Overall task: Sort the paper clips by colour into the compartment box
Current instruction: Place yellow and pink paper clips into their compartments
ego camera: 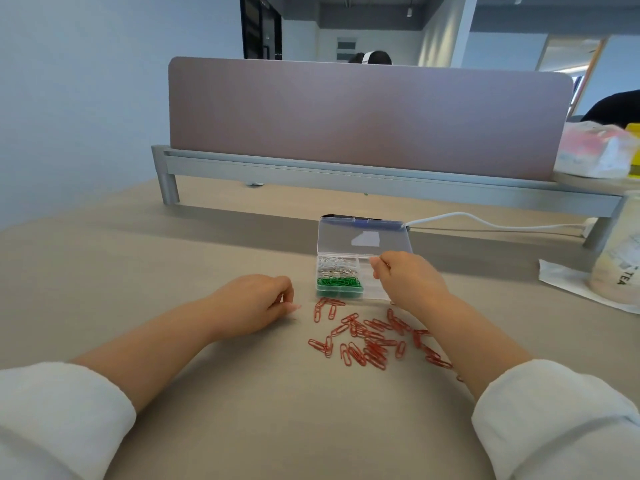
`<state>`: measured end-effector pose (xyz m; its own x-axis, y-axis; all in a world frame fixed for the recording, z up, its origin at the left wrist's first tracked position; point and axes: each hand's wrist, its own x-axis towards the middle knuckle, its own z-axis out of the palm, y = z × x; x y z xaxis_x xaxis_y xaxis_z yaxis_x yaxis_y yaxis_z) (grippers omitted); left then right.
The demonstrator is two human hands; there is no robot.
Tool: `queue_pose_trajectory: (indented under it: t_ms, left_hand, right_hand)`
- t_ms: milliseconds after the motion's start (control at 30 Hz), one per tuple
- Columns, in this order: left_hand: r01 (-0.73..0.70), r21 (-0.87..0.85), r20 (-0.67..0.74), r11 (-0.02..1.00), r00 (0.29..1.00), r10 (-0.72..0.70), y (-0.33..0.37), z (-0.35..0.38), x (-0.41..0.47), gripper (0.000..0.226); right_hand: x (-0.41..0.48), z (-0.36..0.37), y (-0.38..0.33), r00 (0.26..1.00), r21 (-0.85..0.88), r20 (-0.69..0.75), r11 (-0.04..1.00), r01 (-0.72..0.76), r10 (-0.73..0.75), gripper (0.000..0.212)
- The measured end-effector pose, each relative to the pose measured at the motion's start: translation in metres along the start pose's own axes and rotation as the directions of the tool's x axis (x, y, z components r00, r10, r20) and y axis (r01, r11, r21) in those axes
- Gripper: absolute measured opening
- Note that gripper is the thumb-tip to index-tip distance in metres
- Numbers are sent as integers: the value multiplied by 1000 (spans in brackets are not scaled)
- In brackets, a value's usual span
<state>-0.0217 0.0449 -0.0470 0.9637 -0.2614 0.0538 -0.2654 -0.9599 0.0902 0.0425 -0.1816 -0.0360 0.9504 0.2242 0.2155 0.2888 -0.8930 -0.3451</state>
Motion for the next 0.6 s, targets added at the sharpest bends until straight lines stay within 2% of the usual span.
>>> queue_pose_trajectory:
  t_ms: [167, 300, 367, 500, 600]
  left_hand:
    - [-4, -265, -72, 964, 997, -16, 16, -5, 11, 20]
    - [-59, -331, -134, 942, 991, 15, 41, -7, 31, 10]
    - [-77, -339, -152, 938, 988, 26, 52, -8, 43, 13]
    - [-97, -272, -172, 957, 984, 51, 72, -12, 71, 22]
    - [-139, -185, -186, 973, 977, 104, 91, -13, 96, 25]
  right_hand:
    - [0, -4, 13, 997, -61, -1, 996, -71, 71, 38]
    - [-4, -8, 20, 997, -21, 70, 1000, -10, 12, 42]
    - [-4, -12, 23, 997, 40, 76, 999, 16, -19, 50]
    - [7, -28, 40, 993, 293, -100, 955, -38, 70, 50]
    - [17, -35, 54, 968, 374, -218, 927, -37, 127, 46]
